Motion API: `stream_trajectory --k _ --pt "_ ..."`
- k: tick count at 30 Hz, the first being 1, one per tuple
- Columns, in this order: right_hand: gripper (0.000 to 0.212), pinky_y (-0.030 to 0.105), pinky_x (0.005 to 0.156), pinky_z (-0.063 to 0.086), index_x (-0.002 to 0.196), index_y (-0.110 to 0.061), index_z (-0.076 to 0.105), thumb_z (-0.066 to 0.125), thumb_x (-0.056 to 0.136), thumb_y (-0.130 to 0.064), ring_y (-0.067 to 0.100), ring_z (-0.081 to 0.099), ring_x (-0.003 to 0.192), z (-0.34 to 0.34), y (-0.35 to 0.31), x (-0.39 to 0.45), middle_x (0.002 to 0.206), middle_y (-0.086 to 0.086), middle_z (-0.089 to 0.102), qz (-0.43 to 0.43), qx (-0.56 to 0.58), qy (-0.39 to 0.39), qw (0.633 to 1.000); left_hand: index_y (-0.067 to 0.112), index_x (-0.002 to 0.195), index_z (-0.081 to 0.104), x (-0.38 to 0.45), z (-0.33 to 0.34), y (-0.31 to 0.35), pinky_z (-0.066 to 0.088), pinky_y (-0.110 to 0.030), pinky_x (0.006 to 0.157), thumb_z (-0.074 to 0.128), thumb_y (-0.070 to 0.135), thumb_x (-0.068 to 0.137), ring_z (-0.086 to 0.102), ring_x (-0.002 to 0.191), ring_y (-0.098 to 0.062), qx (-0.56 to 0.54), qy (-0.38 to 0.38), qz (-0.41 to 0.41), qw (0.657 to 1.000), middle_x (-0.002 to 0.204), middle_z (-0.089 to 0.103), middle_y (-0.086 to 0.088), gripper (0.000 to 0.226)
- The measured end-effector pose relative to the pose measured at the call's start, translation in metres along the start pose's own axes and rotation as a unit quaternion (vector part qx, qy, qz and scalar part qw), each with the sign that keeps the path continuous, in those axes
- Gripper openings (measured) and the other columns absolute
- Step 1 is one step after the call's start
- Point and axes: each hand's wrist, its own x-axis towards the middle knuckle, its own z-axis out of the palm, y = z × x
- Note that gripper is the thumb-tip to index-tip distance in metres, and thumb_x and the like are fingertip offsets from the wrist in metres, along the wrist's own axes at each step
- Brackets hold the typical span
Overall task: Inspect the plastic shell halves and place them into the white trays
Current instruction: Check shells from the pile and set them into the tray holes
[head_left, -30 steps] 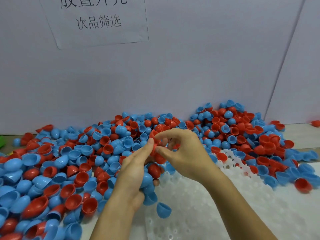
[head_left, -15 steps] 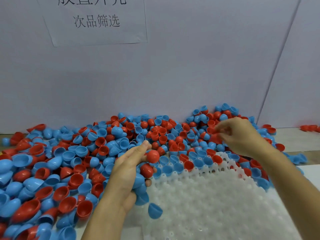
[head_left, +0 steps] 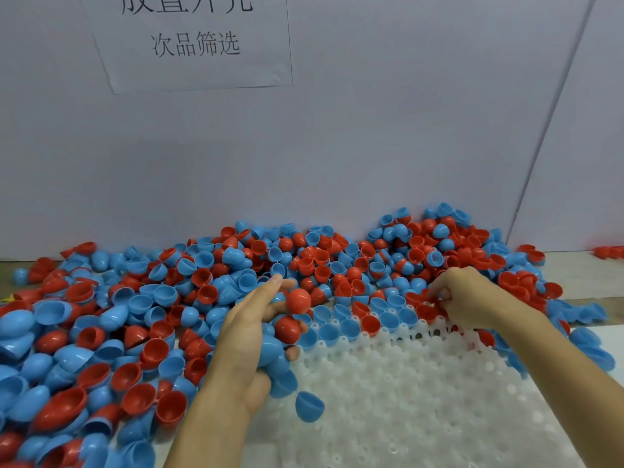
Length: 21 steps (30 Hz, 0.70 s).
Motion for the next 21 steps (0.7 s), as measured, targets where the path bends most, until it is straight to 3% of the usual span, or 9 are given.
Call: stream_trajectory --k 2,4,7,9,11,14,17,21 --pt "0.048 0.03 0.075 0.061 0.12 -0.028 0.069 0.058 0.087 0.005 0.014 0.065 0.088 -0.005 0.001 -0.002 0.118 0.001 0.067 0.005 0.006 0.004 1.0 0.014 0.099 0.073 -0.001 0.0 0.001 0.041 -0.025 0.038 0.069 0.044 0.072 0.059 0.055 -0.015 -0.008 0.002 -0.003 1.0 0.081 0.073 -0.009 0.041" --pt "0.047 0.025 0.066 0.059 0.119 -0.03 0.068 0.059 0.088 0.003 0.013 0.063 0.077 -0.012 0.0 -0.007 0.105 -0.003 0.067 0.0 0.012 0.016 1.0 0.015 0.094 0.075 -0.001 0.0 0.002 0.041 -0.024 0.038 0.069 0.043 0.073 0.059 0.056 -0.016 -0.015 0.003 -0.005 1.0 0.082 0.073 -0.007 0.036" --pt "0.035 0.018 0.059 0.049 0.119 -0.035 0.067 0.072 0.089 -0.017 0.008 0.061 0.07 -0.028 -0.016 -0.024 0.083 -0.015 0.058 -0.062 0.074 0.012 0.995 0.016 0.087 0.077 -0.003 -0.001 0.004 0.04 -0.024 0.037 0.068 0.041 0.076 0.059 0.056 -0.017 -0.025 0.007 0.0 1.0 0.08 0.072 -0.008 0.028" --pt "0.04 0.017 0.069 0.05 0.115 -0.05 0.063 0.078 0.081 -0.039 0.001 0.063 0.082 -0.039 -0.04 -0.043 0.093 -0.018 0.062 -0.142 0.128 -0.054 0.98 0.015 0.089 0.075 -0.003 -0.003 0.006 0.04 -0.024 0.036 0.067 0.037 0.083 0.06 0.055 -0.016 -0.032 0.017 0.009 0.999 0.079 0.071 -0.01 0.024" --pt "0.053 0.019 0.081 0.051 0.118 -0.063 0.055 0.077 0.069 -0.057 -0.011 0.056 0.1 -0.04 -0.068 -0.064 0.116 -0.029 0.058 -0.218 0.145 -0.136 0.955 0.014 0.092 0.074 -0.003 -0.007 0.01 0.04 -0.024 0.037 0.063 0.034 0.092 0.06 0.056 -0.016 -0.039 0.032 0.021 0.998 0.079 0.071 -0.01 0.022" --pt "0.064 0.024 0.096 0.044 0.121 -0.07 0.046 0.074 0.064 -0.066 -0.011 0.047 0.112 -0.02 -0.096 -0.085 0.132 -0.038 0.043 -0.278 0.119 -0.202 0.931 0.017 0.088 0.076 -0.004 -0.014 0.015 0.041 -0.024 0.038 0.063 0.034 0.092 0.06 0.058 -0.016 -0.057 0.054 0.043 0.996 0.079 0.072 -0.007 0.022" --pt "0.06 0.028 0.101 0.043 0.126 -0.061 0.049 0.078 0.072 -0.057 -0.002 0.044 0.113 0.003 -0.107 -0.091 0.127 -0.032 0.04 -0.281 0.089 -0.159 0.942 0.02 0.081 0.078 -0.004 -0.02 0.02 0.041 -0.024 0.038 0.062 0.032 0.093 0.059 0.063 -0.017 -0.081 0.079 0.055 0.992 0.082 0.073 -0.005 0.023" --pt "0.057 0.02 0.088 0.042 0.128 -0.054 0.049 0.074 0.077 -0.057 -0.003 0.044 0.102 0.018 -0.112 -0.092 0.121 -0.033 0.037 -0.277 0.078 -0.096 0.953 0.016 0.098 0.074 -0.002 -0.023 0.02 0.04 -0.025 0.039 0.064 0.028 0.091 0.06 0.062 -0.017 -0.102 0.08 0.058 0.99 0.086 0.073 -0.005 0.017"
